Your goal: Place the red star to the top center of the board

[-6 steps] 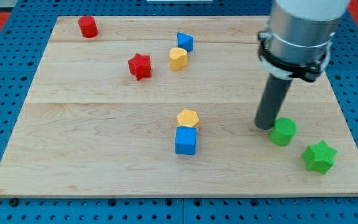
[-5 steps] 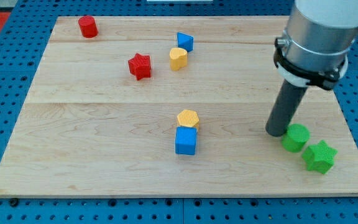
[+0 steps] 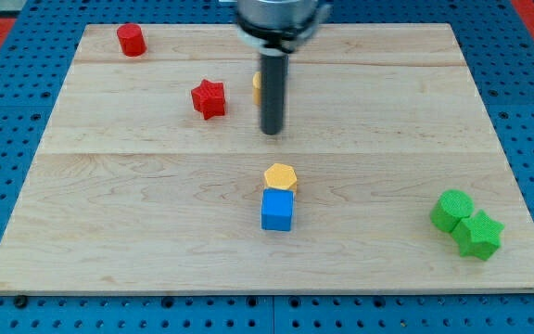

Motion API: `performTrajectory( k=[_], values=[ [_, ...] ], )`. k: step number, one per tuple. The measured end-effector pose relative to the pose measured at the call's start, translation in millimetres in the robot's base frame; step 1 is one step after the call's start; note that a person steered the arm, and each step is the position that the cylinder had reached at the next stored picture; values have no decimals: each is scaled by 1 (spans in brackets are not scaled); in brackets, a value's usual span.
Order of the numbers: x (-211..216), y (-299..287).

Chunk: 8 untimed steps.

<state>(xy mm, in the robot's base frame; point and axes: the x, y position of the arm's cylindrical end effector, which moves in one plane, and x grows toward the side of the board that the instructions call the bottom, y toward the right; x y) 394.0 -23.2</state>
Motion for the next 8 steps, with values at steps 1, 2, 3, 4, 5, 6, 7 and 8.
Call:
performTrajectory(
  k=[1, 2, 3, 4, 5, 6, 7, 8],
  values=[
    [-20, -60],
    [-52, -83],
    [-89, -52],
    [-139, -30],
    [-133, 10],
    [-105, 23],
    [-69, 27],
    [-77, 5]
  ],
)
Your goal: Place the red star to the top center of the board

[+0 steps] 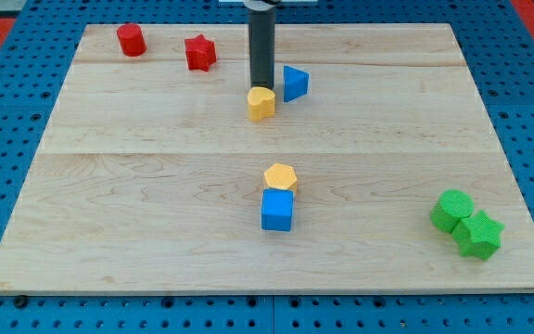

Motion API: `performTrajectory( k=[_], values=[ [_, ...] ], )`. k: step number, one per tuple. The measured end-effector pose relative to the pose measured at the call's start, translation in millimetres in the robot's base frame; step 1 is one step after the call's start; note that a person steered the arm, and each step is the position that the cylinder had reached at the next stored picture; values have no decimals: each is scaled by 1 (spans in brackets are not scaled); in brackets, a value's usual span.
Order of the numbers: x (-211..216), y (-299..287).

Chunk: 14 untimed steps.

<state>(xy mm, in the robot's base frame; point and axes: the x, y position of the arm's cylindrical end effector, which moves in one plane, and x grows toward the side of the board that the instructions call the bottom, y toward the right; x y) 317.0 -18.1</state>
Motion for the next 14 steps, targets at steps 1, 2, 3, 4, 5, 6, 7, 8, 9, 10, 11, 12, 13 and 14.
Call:
performTrajectory(
  k=[1, 2, 3, 4, 5, 6, 7, 8, 9, 10, 11, 12, 13, 14],
  values=[
    [2, -59],
    [-3, -86],
    [-3, -91],
    [-3, -90],
    [-3, -90],
    [-3, -92],
    [-5, -96],
    [-27, -110],
    [-34, -130],
    [-58, -135],
    [-88, -81],
    [-74, -67],
    [-50, -124],
    [-34, -100]
  ],
)
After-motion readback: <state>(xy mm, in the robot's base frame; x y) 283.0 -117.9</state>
